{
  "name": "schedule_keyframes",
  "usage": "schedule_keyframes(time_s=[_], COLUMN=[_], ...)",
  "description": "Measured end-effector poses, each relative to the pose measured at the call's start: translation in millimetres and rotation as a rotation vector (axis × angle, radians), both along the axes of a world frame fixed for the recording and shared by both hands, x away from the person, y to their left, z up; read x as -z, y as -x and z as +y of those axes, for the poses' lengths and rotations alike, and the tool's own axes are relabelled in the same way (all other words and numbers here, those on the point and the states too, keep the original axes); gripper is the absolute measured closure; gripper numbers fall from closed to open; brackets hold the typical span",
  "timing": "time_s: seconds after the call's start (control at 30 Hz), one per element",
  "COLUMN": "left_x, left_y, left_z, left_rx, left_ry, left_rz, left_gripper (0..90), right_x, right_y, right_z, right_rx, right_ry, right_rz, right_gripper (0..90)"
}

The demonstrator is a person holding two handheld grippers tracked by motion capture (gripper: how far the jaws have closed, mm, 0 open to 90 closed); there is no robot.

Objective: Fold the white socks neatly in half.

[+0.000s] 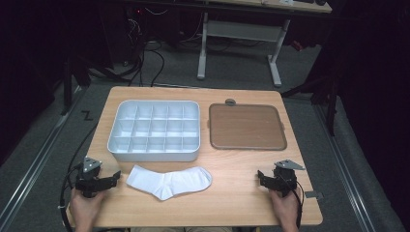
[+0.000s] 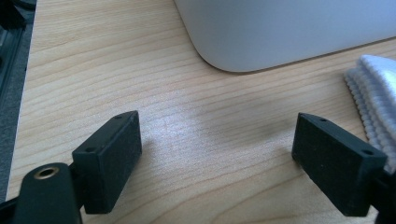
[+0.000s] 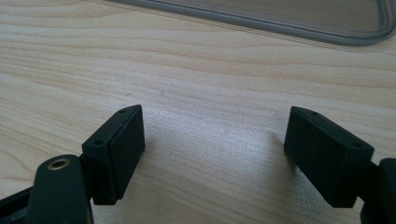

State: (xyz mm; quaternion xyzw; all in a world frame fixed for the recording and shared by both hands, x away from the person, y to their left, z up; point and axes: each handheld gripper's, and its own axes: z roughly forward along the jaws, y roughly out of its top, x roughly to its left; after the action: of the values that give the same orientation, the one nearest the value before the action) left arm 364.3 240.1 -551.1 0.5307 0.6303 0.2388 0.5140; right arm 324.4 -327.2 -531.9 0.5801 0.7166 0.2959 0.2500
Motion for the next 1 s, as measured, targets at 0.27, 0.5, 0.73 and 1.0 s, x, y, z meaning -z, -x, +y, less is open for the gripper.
schedule_keyframes(time_s=[0.27, 0.5, 0.73, 1.0], left_x=[-0.1, 0.1, -0.2, -2.1], left_y=[-0.1, -0.3, -0.1, -0.7], left_z=[-0.4, -0.8, -0.9, -3.1], left_rx=[0.002, 0.008, 0.017, 0.016], left_ry=[0.002, 0.000, 0.004, -0.001], left_rz=[0.001, 0.002, -0.003, 0.004], left_gripper=[16.1, 15.0, 16.9, 22.8], right_x=[0.0, -0.5, -0.5, -2.3], right_y=[0.0, 0.8, 1.3, 0.7], right_z=[0.3, -0.2, -0.1, 4.7], right_rx=[-0.003, 0.000, 0.016, 0.048], right_ry=[-0.002, -0.001, -0.002, 0.002], right_rz=[0.000, -0.009, -0.015, -0.009], right_gripper=[20.7, 27.6, 30.9, 39.1])
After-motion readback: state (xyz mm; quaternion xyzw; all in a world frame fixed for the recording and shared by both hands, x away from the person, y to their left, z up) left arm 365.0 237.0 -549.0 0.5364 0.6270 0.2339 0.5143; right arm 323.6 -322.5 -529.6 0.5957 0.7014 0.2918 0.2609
